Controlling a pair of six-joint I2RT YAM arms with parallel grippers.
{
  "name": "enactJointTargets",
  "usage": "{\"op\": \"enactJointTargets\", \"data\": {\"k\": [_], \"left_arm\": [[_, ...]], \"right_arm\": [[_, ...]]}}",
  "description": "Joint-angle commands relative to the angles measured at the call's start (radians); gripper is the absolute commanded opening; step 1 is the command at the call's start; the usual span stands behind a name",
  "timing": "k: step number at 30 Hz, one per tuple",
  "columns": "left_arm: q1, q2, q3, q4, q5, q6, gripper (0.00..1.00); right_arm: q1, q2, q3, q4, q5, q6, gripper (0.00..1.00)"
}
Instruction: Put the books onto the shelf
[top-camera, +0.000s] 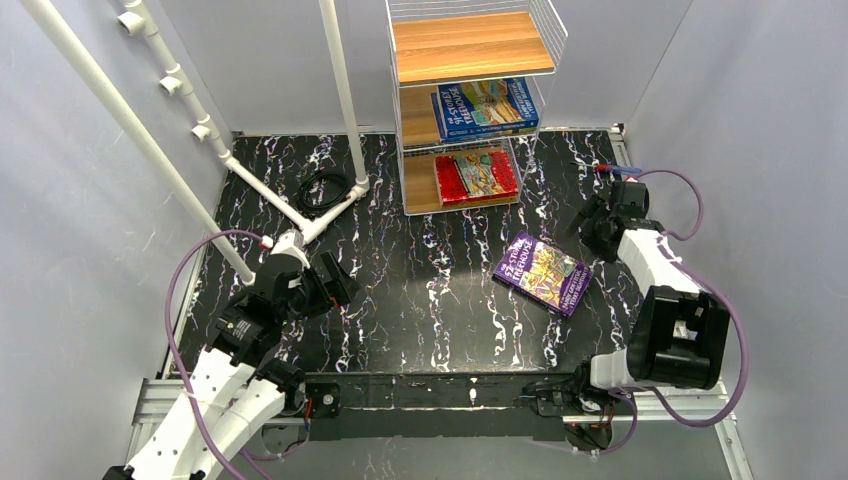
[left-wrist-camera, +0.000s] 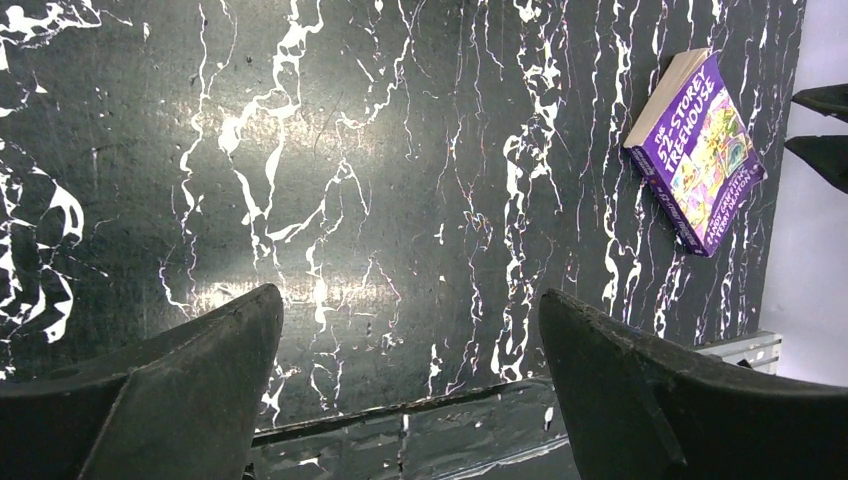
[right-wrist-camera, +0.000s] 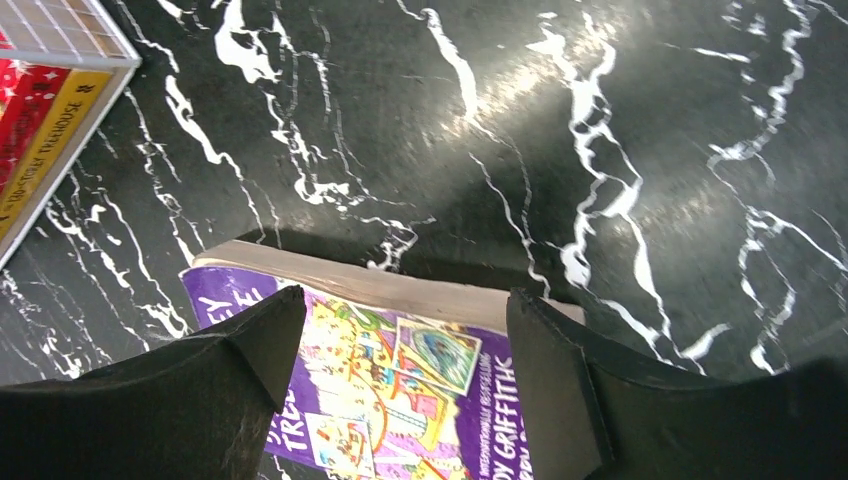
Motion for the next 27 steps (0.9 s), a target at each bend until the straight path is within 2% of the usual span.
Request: {"op": "enactJointTargets", "data": {"k": [1,5,8,11,15,18,22,27], "left_arm": [[0.005,-0.004,-0.024,0.018,-0.006,-0.041,0.98],[0.005,0.002,-0.047,0.055,0.015,-0.058,0.98],[0.004,0.029,-0.054,0.085,0.086,-0.041,0.98],[0.006,0.044,-0.045,0.081,0.098,-0.042,0.98],[0.009,0.011,-0.017,0.098,0.085,-0.062,0.98],[0.009,0.019,0.008,0.1,0.069,-0.043,0.98],[0.01,0.078,0.014,0.112,0.12,0.007,0.98],[0.009,0.195,-0.04,0.215,0.305,0.061,0.98]], "right_arm": [[0.001,0.045,-0.015,0.14,-0.104,-0.035,0.83],[0.015,0.1,-0.049,0.163,-0.157,-0.061,0.87],[0.102,0.146,-0.088,0.211,-0.243,-0.09,0.87],[0.34,0.237,-0.058,0.192,-0.253,-0.141,0.86],[0.643,0.338,-0.01,0.233,-0.294,-0.113,0.86],[0.802,0.353,0.046,0.245,-0.295,-0.106,0.84],[0.849,0.225,0.063,0.222,-0.216,-0.116,0.88],[0.841,-0.04,-0.016,0.133,0.144,-0.041,0.97]]}}
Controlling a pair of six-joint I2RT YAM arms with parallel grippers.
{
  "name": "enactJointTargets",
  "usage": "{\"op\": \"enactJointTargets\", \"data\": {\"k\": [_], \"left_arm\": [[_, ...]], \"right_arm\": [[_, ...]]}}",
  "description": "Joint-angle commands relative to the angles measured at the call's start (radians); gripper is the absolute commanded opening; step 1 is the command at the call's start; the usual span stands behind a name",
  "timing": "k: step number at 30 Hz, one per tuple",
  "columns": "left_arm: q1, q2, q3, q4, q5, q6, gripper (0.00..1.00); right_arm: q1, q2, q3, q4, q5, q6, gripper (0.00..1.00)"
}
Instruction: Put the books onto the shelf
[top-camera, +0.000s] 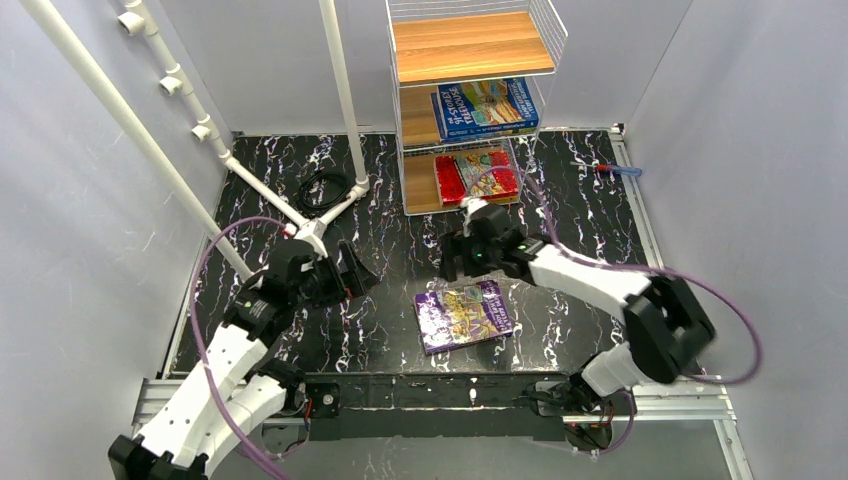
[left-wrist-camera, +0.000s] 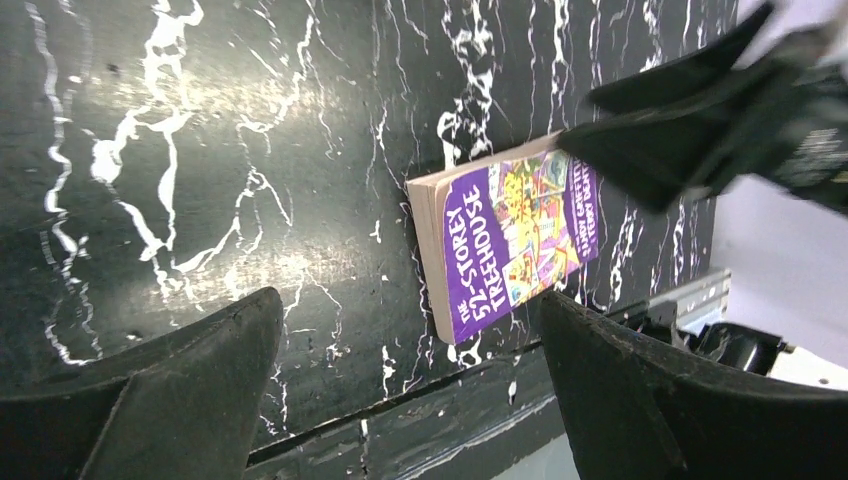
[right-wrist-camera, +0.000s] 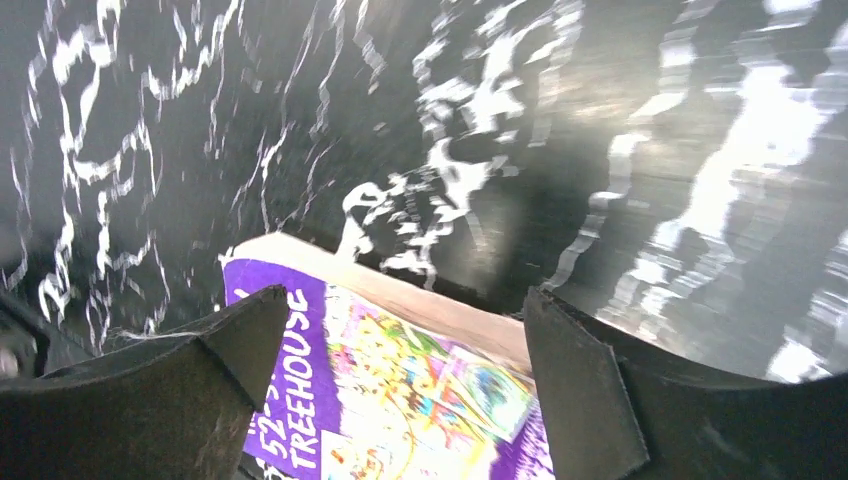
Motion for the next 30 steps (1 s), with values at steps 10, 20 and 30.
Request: {"op": "enactJointTargets", "data": {"k": [10,20,30], "left_arm": [[-0.06,0.5,0.126,0.163,0.366,0.272,0.98],[-0.084,0.764,0.267,0.212,0.324,0.292,0.98],[-0.084,0.969,0.359,0.24,0.383,0.342,0.98]], "right_arm": [[-0.054,-0.672,-0.313,-0.367,0.362,0.533,0.92],[-0.036,-0.808,-0.494,-0.391,0.198,0.729,0.89],[0.044,-0.753,-0.609,-0.103,0.199,0.875,0.9]]}}
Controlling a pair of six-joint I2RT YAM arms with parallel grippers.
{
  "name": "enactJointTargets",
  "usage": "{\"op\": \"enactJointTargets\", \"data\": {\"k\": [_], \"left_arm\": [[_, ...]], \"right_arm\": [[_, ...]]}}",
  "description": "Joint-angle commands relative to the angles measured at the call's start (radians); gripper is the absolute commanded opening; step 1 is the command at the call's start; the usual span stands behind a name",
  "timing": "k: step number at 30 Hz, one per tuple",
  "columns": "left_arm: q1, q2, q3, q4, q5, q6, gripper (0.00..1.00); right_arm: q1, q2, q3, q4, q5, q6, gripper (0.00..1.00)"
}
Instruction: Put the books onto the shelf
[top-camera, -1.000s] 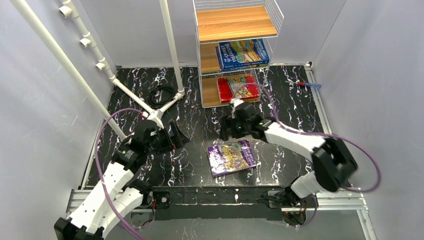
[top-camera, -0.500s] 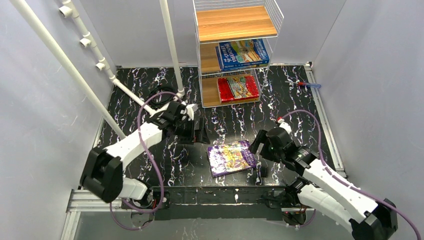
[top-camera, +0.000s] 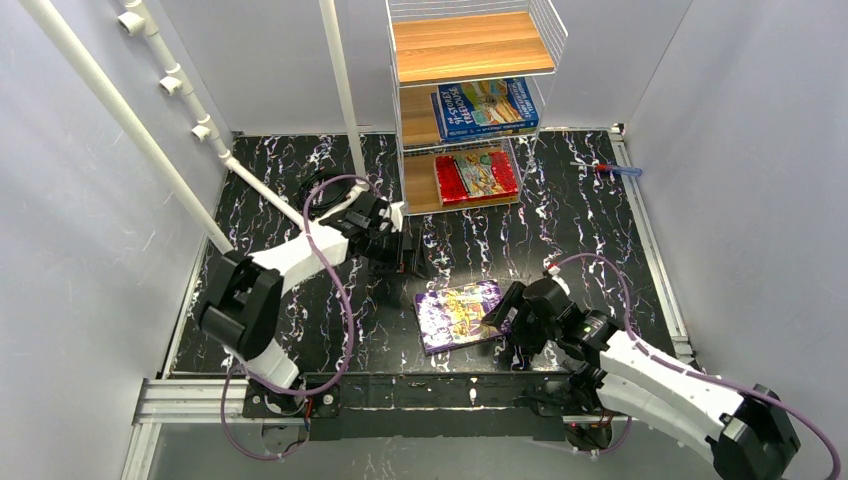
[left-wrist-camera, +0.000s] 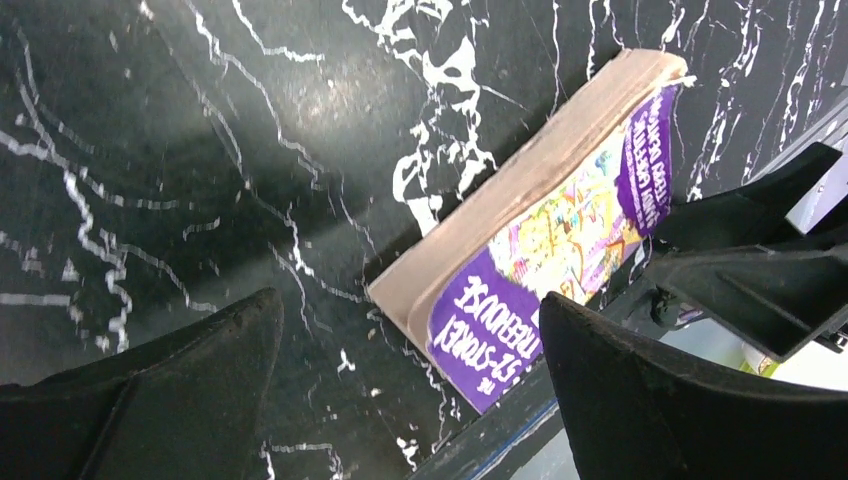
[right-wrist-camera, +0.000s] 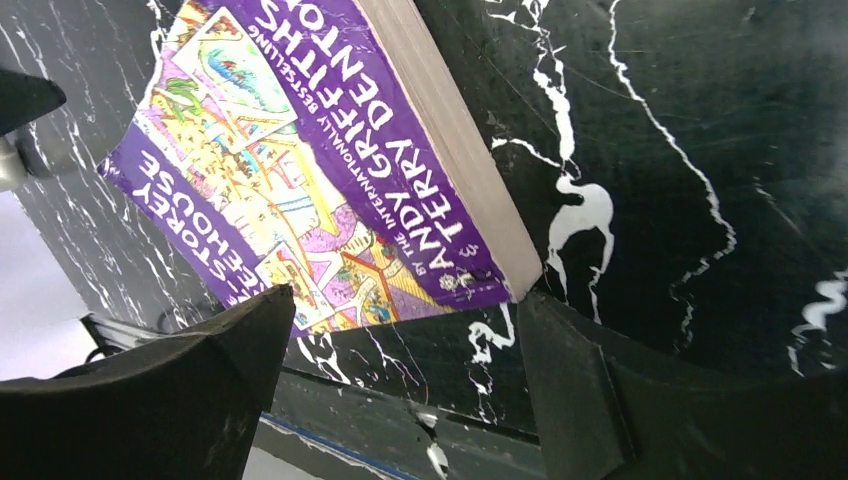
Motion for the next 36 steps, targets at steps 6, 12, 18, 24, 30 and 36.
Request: {"op": "enactJointTargets", "data": {"k": [6,12,18,24,30,36], "left_arm": [[-0.022,0.058,-0.045,0.102,0.213,0.046,0.97],[-0.082,-0.025,-0.196,0.213,0.34,-0.014,0.96],[-0.147,-0.095,-0.239,0.144,0.373,-0.07,0.93],[-0.143,-0.157,-0.113,-0.018,0.067,-0.091,0.94],[-0.143,-0.033,-0.087,0.056,-0.111,-0.137,0.85],[-0.174,0.066,-0.102,0.17,0.028,-0.119,0.75]], "right_arm": [[0.009,0.23,0.024,0.36,0.049,-0.006,0.94],[-0.091,0.432,0.194,0.418,0.033,-0.2,0.99],[-0.223,0.528,0.322,0.275,-0.084,-0.354,0.99],[-0.226,0.32,0.225,0.165,-0.04,-0.345,0.99],[-0.215,0.219,-0.018,0.391,-0.262,-0.177,0.94],[-0.188,0.28,-0.072,0.537,-0.312,-0.135,0.84]]}}
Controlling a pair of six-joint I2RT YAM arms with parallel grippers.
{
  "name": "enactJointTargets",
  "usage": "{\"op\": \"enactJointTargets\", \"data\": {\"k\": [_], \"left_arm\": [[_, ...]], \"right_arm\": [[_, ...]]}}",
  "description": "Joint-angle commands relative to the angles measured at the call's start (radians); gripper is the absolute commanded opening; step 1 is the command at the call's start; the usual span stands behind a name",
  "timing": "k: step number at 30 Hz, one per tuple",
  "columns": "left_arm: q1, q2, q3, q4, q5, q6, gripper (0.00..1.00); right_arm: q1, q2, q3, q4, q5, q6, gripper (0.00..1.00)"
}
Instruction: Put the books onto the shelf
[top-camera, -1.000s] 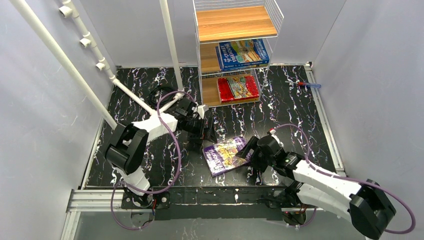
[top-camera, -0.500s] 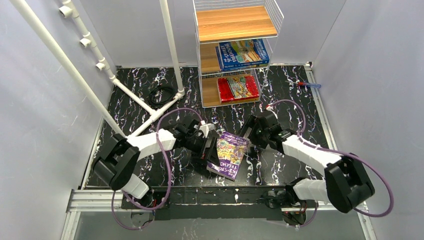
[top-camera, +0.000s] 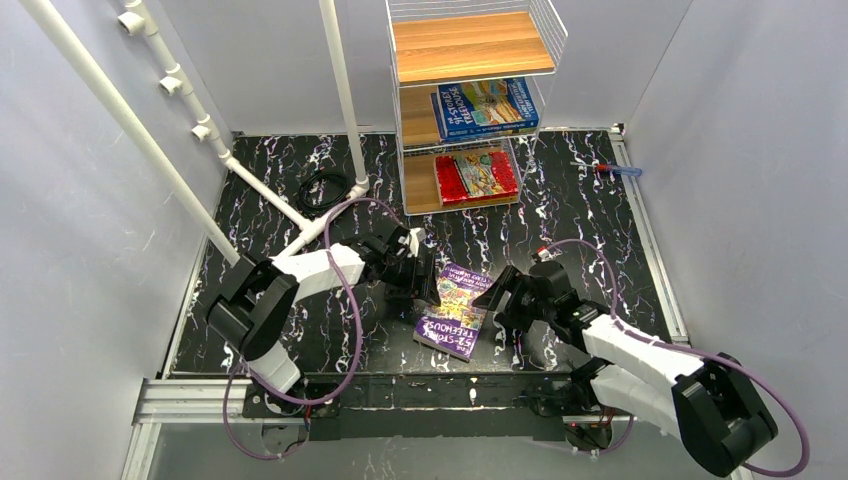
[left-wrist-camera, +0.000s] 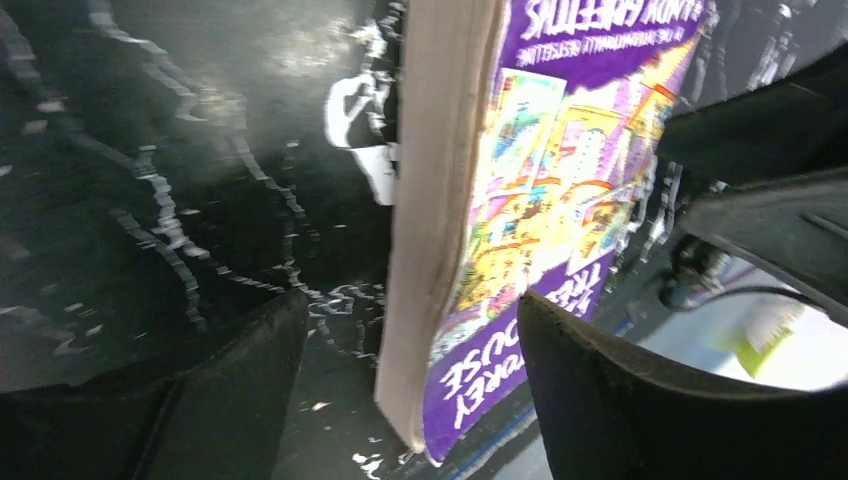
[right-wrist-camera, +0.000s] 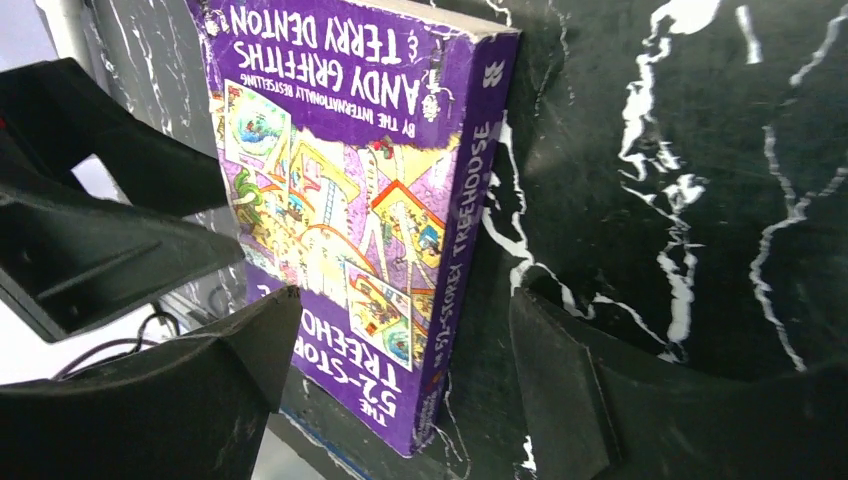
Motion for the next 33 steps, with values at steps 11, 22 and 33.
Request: {"op": "enactJointTargets", "data": {"k": [11,22,33], "left_arm": [[-0.078,0.001,0.035,0.093,0.114,-0.06,0.48],[-0.088,-0.101,-0.018,0.221,0.102,-0.196,0.08],[0.003,-0.269,-0.126,0.239,0.181,-0.148,0.0]], "right_arm": [[0.046,0.189,-0.008,0.233,-0.078,0.075,0.79],[0.095,0.211,-0.034,0.258,-0.033,0.119,0.83],[0.096,0.102,-0.136,0.238,-0.051,0.118,0.99]]}}
